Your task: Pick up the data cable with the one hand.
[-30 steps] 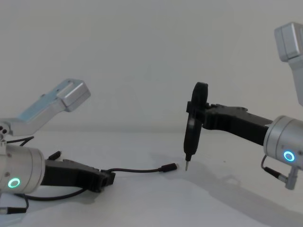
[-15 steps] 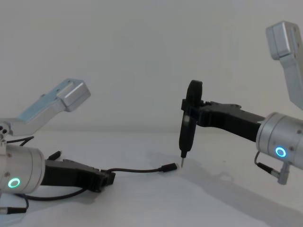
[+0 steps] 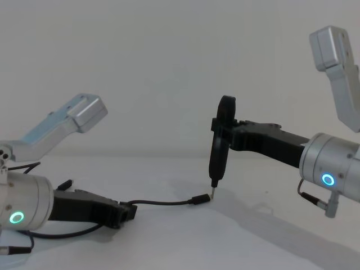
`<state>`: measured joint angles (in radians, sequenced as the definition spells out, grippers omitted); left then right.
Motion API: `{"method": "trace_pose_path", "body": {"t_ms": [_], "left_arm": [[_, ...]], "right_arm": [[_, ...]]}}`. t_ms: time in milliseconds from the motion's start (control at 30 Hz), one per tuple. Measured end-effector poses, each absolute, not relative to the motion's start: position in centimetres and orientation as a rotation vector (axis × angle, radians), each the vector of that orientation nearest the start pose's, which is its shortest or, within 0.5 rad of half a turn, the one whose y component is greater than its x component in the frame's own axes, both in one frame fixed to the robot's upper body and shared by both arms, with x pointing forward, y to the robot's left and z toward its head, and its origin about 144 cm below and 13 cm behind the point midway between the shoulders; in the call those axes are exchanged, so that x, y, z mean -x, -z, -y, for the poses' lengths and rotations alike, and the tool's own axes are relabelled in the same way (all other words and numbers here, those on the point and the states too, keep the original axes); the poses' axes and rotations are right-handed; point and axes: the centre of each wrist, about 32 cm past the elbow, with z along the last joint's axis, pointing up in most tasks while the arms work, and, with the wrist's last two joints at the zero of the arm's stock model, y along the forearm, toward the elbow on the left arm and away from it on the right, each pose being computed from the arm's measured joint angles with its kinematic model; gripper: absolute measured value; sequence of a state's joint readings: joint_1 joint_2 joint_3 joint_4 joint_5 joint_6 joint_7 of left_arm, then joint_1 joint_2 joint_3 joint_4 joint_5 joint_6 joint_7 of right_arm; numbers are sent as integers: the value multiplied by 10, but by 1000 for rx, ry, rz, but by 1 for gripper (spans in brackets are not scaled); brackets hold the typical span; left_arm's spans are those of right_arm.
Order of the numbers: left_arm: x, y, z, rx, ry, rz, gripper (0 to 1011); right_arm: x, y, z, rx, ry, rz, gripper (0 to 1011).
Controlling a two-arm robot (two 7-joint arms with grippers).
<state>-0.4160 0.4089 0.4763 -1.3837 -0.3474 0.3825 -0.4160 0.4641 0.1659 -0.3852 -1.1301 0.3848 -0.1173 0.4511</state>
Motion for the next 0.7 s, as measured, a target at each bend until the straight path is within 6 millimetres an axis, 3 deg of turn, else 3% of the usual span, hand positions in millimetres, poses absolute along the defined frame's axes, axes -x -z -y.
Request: {"method": "trace_pose_path", "body": {"t_ms": [700], "left_arm": [[-548,-1199,-235,-383,-836,-134,64]], "right_arm": [[-579,-1165,192,-100,848,12,274]]}}
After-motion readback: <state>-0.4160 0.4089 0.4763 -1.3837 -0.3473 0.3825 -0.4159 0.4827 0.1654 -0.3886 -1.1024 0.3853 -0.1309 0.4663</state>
